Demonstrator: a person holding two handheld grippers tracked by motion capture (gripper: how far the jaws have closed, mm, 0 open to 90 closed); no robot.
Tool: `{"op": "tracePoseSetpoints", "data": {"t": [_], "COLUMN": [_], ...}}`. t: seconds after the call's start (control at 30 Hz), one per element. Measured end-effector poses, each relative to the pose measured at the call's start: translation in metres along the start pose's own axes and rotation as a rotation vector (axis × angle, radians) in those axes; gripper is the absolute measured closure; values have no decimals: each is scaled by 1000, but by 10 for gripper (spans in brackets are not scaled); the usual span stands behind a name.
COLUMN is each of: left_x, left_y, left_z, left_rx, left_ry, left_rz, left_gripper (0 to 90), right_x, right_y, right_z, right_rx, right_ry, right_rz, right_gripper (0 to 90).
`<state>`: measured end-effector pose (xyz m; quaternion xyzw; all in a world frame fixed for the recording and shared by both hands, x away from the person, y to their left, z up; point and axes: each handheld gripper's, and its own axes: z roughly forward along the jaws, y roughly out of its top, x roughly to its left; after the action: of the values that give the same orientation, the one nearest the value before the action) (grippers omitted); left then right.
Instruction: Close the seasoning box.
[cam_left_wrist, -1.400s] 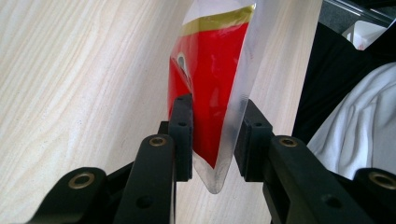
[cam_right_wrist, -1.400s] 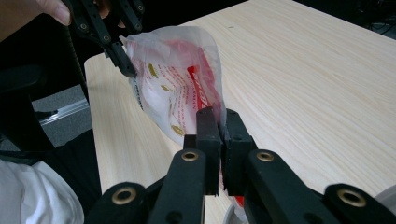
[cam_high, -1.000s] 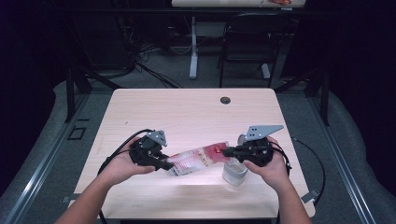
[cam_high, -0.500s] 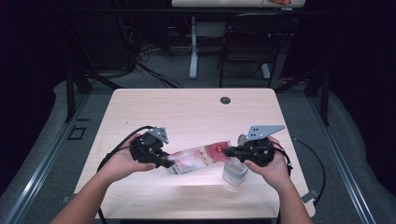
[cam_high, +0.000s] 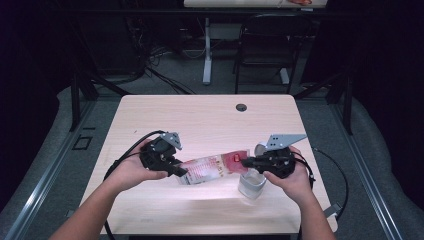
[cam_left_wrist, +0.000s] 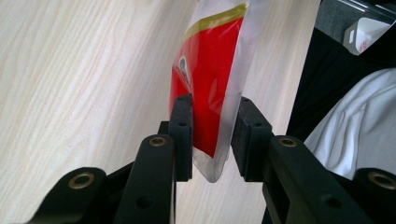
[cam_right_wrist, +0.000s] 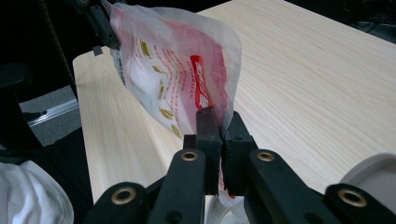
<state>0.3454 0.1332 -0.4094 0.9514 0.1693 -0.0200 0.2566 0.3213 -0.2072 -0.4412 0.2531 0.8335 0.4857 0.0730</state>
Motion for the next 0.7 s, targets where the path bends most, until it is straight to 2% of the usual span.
{"op": "tracePoseSetpoints", "data": {"t": [0.7], "left_x": [-2], "left_y": [12], "left_z": [-8], "left_rx": [30], "left_ry": [7], "left_rz": [16], "left_gripper": [721], "right_x": [-2], "right_y": [-2], "right_z": [-3], "right_rx": [7], "right_ry": [-5], "right_rz": [5], "right_gripper": [877]}}
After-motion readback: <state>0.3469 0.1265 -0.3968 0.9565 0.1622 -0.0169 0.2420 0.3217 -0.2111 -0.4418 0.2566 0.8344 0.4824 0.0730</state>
